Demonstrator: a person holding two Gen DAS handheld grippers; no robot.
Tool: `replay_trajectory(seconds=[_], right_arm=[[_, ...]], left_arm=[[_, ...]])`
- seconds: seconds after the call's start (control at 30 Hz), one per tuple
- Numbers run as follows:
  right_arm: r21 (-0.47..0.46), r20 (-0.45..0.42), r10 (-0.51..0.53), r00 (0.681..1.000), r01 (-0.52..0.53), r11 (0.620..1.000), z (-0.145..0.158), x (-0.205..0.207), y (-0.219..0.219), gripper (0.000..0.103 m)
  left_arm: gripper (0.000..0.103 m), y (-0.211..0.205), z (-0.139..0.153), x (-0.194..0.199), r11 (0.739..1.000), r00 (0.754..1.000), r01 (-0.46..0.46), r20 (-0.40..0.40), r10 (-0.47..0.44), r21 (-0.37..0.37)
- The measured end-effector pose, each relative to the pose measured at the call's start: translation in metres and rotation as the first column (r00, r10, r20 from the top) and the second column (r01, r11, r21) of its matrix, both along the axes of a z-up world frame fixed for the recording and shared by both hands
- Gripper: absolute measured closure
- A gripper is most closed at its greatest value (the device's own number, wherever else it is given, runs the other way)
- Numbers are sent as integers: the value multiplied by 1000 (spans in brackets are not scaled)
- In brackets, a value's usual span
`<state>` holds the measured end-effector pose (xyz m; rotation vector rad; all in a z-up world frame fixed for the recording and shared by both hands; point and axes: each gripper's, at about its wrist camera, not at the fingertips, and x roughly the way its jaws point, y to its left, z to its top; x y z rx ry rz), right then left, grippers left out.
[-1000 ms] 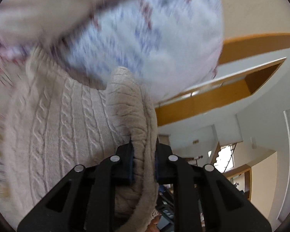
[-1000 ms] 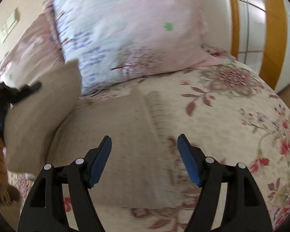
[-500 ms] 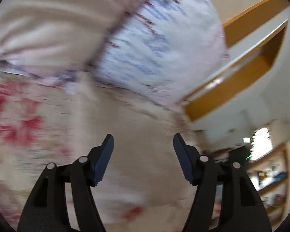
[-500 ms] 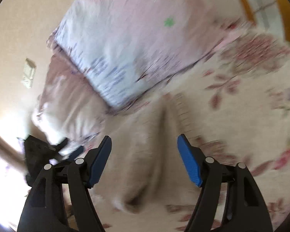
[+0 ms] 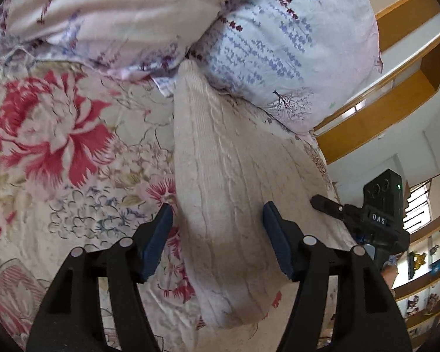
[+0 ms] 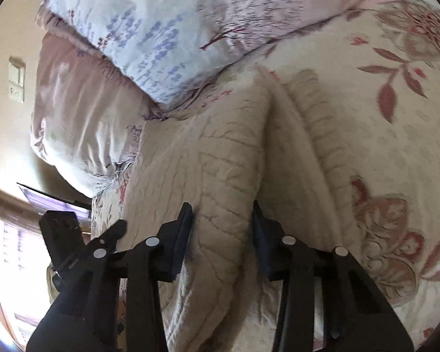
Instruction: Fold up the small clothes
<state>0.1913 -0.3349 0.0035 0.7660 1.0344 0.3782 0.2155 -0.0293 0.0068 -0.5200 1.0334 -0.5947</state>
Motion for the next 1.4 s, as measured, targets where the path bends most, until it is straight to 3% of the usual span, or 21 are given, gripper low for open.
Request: replay_trajectory(seconds=[0.17,0.23,0.27,0.37,0.43,0.57,0.67,0.9,1.03,1.07,1.13,1.23,1.33,1.4], right_arm=[[89,-36,-66,997,69,994,-13,24,-12,61],[83,-41,-72,997,75,994,-14,27,-13,74],[52,-18,-69,997,70,996,-11,27,-10,81],[-135,97,-53,994,66,989,14,21,8,85],[-265,218,-34,975,92,960,44,12,21,86],[-401,346,1,938,147,904,78,-2,31,87],[-475,334,6,943,163,865,77,-4,32,87],[-474,366,-53,929,236,848,83,-10,12,88],[-542,205,-132,970,225,810,38,10,-5,88],[-531,153,-157,976,215,819,23,14,-11,88],[-476,132,-195,972,235,847,11,15,-22,87],[-464,127,-225,966,258,847,15,13,-30,85],[-445,126,-249,960,279,851,27,0,-39,74],[-393,138,-280,950,312,865,35,-17,-49,50]], left_arm=[[39,4,-9,3,998,999,9,-32,-10,-60],[38,3,-8,2,998,1000,10,-29,-11,-57],[38,3,-7,2,998,1000,10,-26,-11,-54],[37,1,-5,3,999,1000,10,-20,-11,-54],[36,2,-3,2,998,1000,12,-11,-13,-55],[35,3,0,-3,998,1000,23,6,-23,-59],[35,0,1,-5,998,999,38,17,-37,-56],[35,-8,3,-8,995,996,77,41,-74,-58],[35,-13,2,-8,994,995,95,46,-93,-52],[35,-14,1,-8,994,994,97,46,-95,-52],[35,-15,0,-8,993,994,104,47,-101,-52],[35,-18,0,-9,994,993,106,53,-104,-41],[35,-20,2,-9,994,994,102,35,-101,-31],[35,-20,3,-11,994,994,106,18,-106,-37]])
